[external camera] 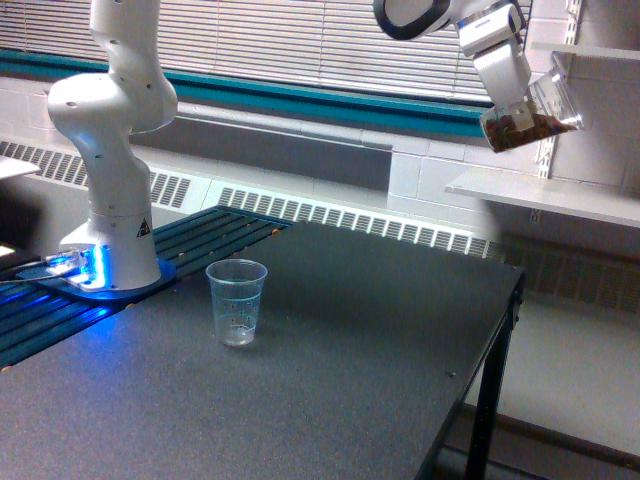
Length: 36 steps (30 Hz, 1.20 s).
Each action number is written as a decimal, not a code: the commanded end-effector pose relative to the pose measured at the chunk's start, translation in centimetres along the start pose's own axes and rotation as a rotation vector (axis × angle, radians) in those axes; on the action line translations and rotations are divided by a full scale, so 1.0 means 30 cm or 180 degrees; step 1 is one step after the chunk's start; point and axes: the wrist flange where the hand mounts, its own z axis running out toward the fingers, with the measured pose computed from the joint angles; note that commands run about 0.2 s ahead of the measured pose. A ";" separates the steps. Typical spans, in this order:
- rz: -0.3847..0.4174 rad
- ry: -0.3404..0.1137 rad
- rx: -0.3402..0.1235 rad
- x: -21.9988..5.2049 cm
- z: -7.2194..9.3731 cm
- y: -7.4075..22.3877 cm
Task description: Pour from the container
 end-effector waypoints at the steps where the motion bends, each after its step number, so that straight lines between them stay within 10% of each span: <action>1: -0.0017 0.0019 -0.0018 0.005 -0.008 -0.002; 36: -0.0269 0.0048 -0.0280 -0.102 -0.093 0.200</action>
